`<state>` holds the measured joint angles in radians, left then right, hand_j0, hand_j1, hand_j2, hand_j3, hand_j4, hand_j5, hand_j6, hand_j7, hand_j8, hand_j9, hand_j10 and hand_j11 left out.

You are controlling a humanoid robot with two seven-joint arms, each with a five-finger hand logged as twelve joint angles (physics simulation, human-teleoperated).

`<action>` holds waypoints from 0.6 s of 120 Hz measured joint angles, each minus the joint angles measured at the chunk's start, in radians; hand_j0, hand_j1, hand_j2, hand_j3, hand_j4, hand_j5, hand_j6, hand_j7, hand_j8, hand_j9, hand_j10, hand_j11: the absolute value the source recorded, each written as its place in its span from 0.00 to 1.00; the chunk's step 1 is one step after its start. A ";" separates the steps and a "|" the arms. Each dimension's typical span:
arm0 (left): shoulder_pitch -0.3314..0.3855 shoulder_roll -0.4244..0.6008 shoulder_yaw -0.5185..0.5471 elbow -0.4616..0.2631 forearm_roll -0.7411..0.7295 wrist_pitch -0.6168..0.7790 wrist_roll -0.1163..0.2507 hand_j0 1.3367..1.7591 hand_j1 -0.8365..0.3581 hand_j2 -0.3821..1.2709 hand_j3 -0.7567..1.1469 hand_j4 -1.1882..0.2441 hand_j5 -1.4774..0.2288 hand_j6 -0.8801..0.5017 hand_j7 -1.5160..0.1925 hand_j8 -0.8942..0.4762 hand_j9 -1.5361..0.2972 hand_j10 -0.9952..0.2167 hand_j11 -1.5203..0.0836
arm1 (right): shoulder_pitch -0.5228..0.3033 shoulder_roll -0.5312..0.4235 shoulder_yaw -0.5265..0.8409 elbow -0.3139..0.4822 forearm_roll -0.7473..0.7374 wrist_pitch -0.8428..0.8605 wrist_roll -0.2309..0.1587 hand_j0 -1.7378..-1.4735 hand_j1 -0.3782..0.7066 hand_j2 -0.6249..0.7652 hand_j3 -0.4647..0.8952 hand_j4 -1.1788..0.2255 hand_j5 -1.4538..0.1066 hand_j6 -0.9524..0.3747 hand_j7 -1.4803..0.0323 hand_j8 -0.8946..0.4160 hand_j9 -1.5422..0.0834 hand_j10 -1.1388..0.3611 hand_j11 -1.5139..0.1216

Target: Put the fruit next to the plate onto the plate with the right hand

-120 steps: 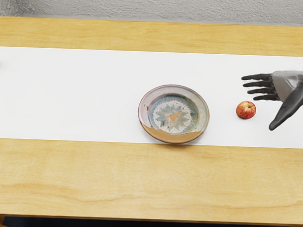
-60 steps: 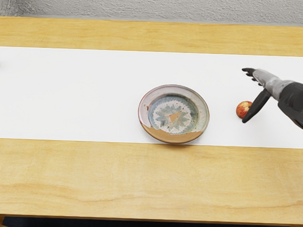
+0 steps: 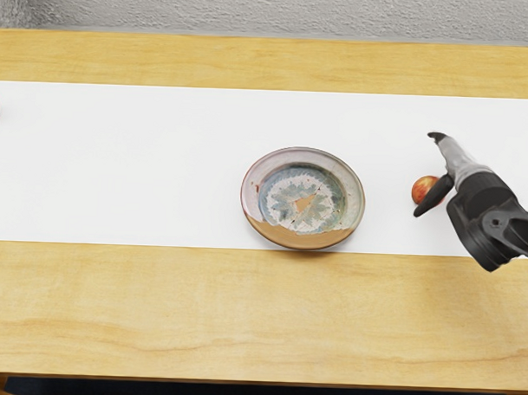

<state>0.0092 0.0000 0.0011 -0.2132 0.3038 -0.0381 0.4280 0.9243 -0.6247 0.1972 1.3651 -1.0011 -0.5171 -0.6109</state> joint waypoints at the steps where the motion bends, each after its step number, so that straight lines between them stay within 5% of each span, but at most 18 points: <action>1: 0.000 0.000 0.000 0.000 0.000 0.000 0.000 0.76 0.99 0.23 0.40 0.83 0.87 0.64 0.89 0.65 0.84 0.82 0.95 | -0.001 0.000 -0.001 -0.001 0.000 -0.001 0.000 0.30 0.14 0.44 0.34 0.76 0.84 0.63 0.89 0.60 0.86 0.69 0.84; 36: 0.000 0.000 0.000 0.000 0.000 0.001 0.000 0.76 0.99 0.23 0.40 0.83 0.87 0.64 0.89 0.65 0.84 0.82 0.95 | -0.022 -0.004 -0.014 -0.006 -0.003 -0.012 0.000 0.30 0.38 0.41 0.34 0.61 0.66 0.47 0.70 0.43 0.69 0.54 0.67; 72: 0.000 0.000 0.000 0.000 0.000 0.001 0.000 0.76 0.99 0.23 0.40 0.83 0.87 0.64 0.89 0.65 0.84 0.82 0.95 | -0.031 -0.009 -0.017 -0.001 -0.002 -0.012 0.000 0.30 0.51 0.40 0.34 0.52 0.55 0.38 0.59 0.34 0.59 0.46 0.57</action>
<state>0.0092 0.0000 0.0013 -0.2132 0.3039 -0.0368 0.4279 0.8931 -0.6333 0.1804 1.3644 -1.0026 -0.5292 -0.6109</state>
